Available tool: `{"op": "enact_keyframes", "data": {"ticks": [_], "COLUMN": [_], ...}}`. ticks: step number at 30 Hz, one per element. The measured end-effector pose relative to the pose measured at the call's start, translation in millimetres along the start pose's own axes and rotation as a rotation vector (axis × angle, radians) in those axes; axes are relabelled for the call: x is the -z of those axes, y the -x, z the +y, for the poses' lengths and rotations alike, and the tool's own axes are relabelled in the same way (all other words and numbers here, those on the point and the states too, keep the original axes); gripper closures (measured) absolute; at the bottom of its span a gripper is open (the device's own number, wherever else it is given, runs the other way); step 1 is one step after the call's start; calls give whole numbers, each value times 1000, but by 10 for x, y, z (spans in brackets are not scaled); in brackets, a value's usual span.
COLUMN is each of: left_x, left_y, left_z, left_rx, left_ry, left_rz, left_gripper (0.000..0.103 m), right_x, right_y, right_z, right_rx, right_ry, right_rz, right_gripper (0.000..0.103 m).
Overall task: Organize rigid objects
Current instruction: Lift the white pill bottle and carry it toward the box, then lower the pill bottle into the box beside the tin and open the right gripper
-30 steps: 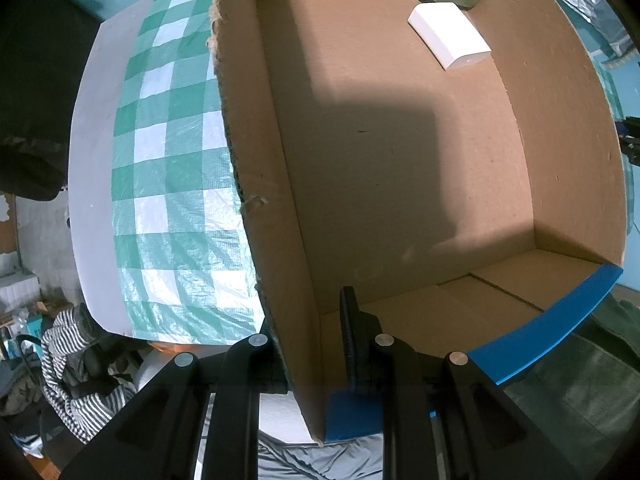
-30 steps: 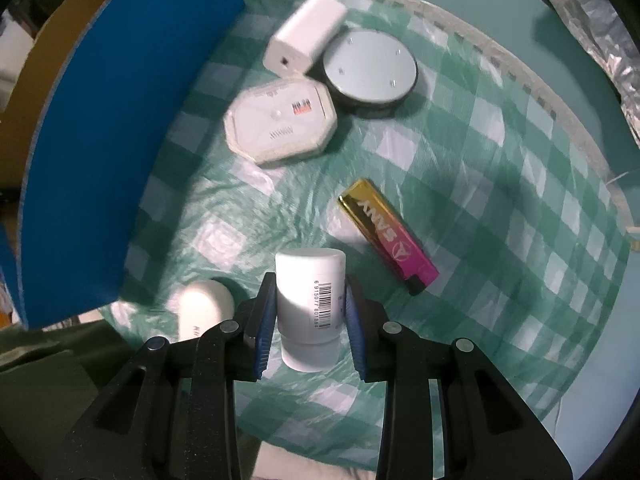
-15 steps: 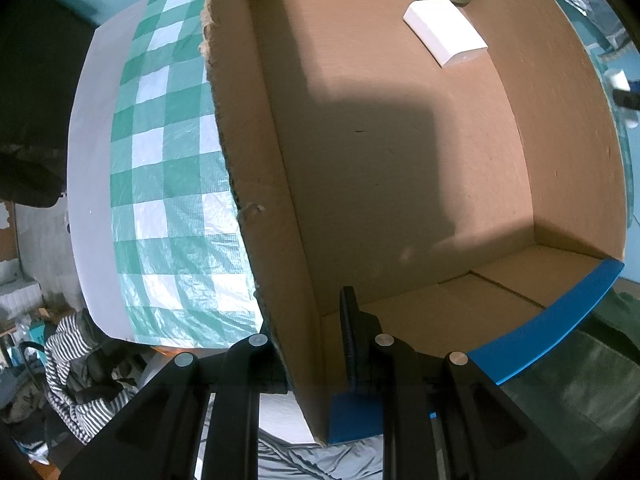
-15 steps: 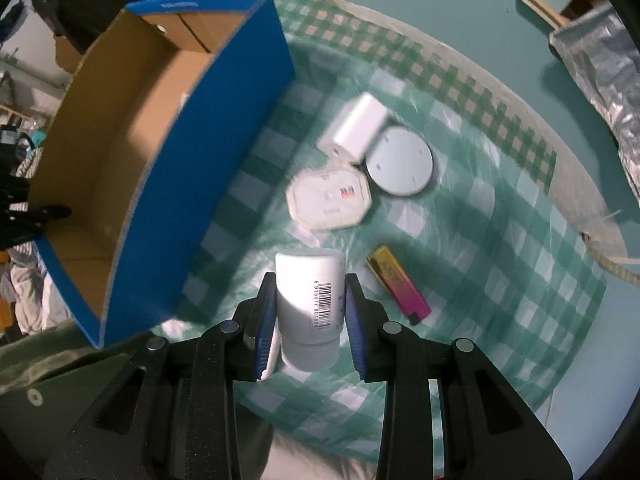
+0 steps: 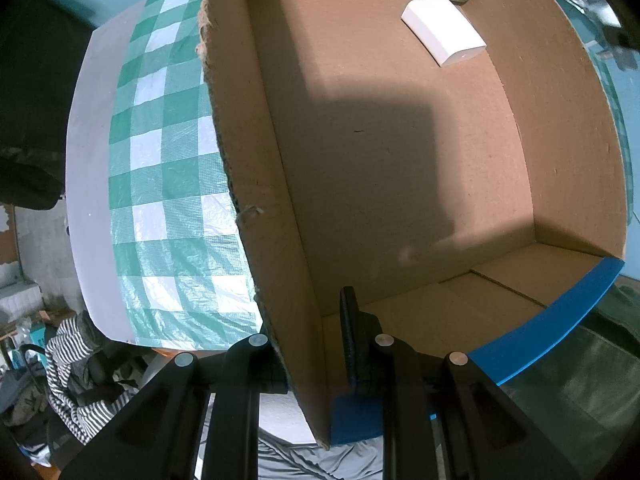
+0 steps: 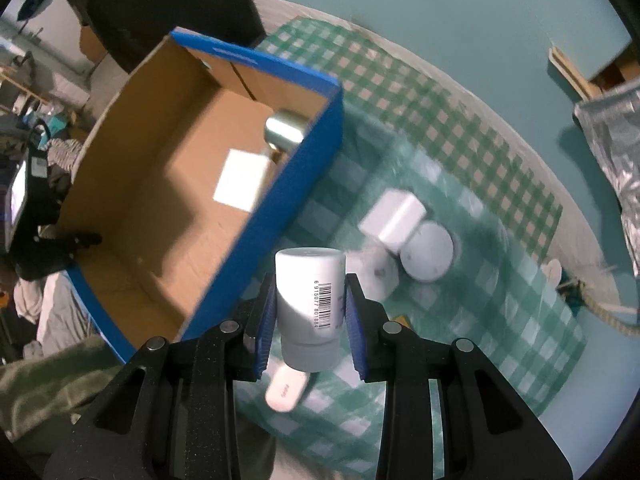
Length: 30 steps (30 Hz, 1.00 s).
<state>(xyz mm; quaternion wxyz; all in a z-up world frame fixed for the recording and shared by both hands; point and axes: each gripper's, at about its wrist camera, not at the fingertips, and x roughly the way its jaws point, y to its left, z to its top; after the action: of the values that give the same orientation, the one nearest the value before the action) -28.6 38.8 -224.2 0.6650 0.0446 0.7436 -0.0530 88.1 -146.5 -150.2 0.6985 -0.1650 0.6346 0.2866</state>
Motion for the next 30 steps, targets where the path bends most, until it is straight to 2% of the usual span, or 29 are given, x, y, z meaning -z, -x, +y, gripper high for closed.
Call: {"op": "enact_keyframes", "data": {"ticks": [9, 16, 30], "left_x": [-9, -13, -33], "left_y": [1, 3, 20], "left_z": [14, 21, 2], "left_rx": [2, 2, -2], "left_ry": [1, 3, 1], "left_rz": [1, 1, 5], "left_gripper": [84, 84, 84], "right_x": [-449, -726, -866], "right_y": [-35, -216, -587], "right_z": [289, 460, 532], "right_rx": [-2, 7, 14], "right_ry": [69, 106, 108], "right_rz": [-17, -9, 48], "right_gripper": [72, 72, 72]}}
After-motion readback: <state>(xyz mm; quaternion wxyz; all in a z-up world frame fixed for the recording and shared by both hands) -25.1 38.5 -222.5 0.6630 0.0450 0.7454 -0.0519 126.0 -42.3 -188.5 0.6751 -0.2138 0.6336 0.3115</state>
